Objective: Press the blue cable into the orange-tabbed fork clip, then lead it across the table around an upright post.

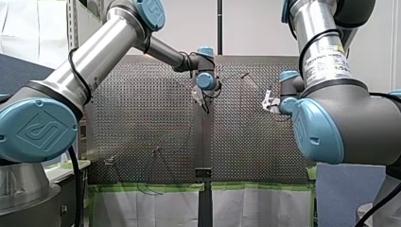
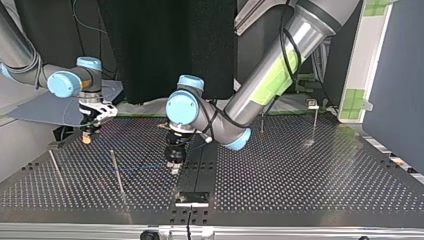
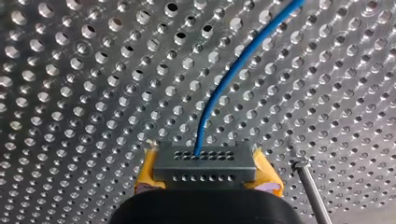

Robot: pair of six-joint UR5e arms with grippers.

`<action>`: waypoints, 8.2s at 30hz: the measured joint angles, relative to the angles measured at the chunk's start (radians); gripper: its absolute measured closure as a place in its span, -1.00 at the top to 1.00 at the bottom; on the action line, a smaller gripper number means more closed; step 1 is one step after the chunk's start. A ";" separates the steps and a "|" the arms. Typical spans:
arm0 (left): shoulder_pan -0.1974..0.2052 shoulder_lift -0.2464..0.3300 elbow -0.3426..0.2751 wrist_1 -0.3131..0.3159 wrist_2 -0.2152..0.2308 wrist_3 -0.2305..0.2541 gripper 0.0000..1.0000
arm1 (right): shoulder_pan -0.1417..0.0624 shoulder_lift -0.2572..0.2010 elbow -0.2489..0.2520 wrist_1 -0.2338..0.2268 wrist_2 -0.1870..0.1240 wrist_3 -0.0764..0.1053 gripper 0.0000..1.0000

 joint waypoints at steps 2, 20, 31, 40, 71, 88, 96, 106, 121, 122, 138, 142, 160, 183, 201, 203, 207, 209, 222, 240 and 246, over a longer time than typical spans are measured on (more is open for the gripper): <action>0.000 -0.001 0.000 0.000 -0.013 0.000 0.54 | 0.001 0.004 0.003 -0.010 0.000 -0.001 -1.00; -0.016 -0.069 0.000 -0.016 -0.006 0.014 0.64 | 0.002 0.057 0.006 -0.041 0.003 -0.003 -1.00; -0.010 -0.070 0.000 -0.013 -0.003 0.014 0.87 | 0.002 0.137 0.012 -0.058 0.009 -0.017 -1.00; -0.004 -0.069 0.000 0.002 0.001 0.014 0.98 | -0.002 0.151 0.012 -0.077 0.009 -0.014 -1.00; -0.003 -0.070 0.000 0.031 0.002 0.014 0.98 | -0.053 0.294 0.014 -0.155 0.003 -0.032 -1.00; -0.003 -0.069 0.000 0.030 0.001 0.014 0.98 | -0.093 0.371 0.014 -0.208 -0.002 -0.030 -1.00; -0.005 -0.069 0.000 0.030 0.002 0.013 0.98 | -0.113 0.414 0.012 -0.248 -0.002 -0.014 -1.00; -0.003 -0.069 0.000 0.029 0.007 0.013 0.98 | -0.137 0.477 -0.004 -0.282 -0.001 -0.005 -1.00; -0.002 -0.070 0.000 0.028 0.007 0.012 0.98 | -0.165 0.545 -0.062 -0.290 -0.002 -0.005 -1.00; -0.002 -0.069 0.000 0.028 0.007 0.012 0.98 | -0.166 0.551 -0.067 -0.290 -0.002 -0.006 -1.00; -0.003 -0.070 0.000 0.028 0.003 0.012 0.98 | -0.177 0.581 -0.109 -0.309 -0.002 -0.009 -1.00; -0.003 -0.070 0.000 0.028 0.002 0.012 0.98 | -0.180 0.582 -0.110 -0.330 -0.002 -0.007 -1.00; -0.007 -0.069 0.000 0.019 0.001 0.013 0.98 | -0.193 0.606 -0.124 -0.340 -0.007 -0.009 -1.00; -0.001 -0.025 0.000 -0.131 -0.025 0.044 0.98 | -0.196 0.621 -0.154 -0.246 -0.009 -0.025 -1.00; 0.015 -0.023 0.000 -0.272 -0.019 0.088 0.98 | -0.196 0.621 -0.155 -0.240 -0.009 -0.022 -1.00; 0.016 -0.023 0.000 -0.287 -0.012 0.090 0.98 | -0.196 0.621 -0.155 -0.240 -0.010 -0.022 -1.00; 0.018 -0.023 0.000 -0.323 0.009 0.097 0.98 | -0.196 0.622 -0.154 -0.239 -0.010 -0.023 -1.00; 0.019 -0.021 0.000 -0.339 0.021 0.103 0.98 | -0.196 0.623 -0.154 -0.239 -0.010 -0.023 -1.00; 0.022 -0.003 0.000 -0.451 0.055 0.117 0.98 | -0.196 0.624 -0.154 -0.237 -0.012 -0.025 -1.00; 0.039 -0.002 0.000 -0.498 0.080 0.113 0.98 | -0.200 0.623 -0.154 -0.221 -0.007 -0.042 -1.00; 0.040 -0.002 0.000 -0.495 0.078 0.113 0.98 | -0.197 0.623 -0.153 -0.220 -0.006 -0.050 -1.00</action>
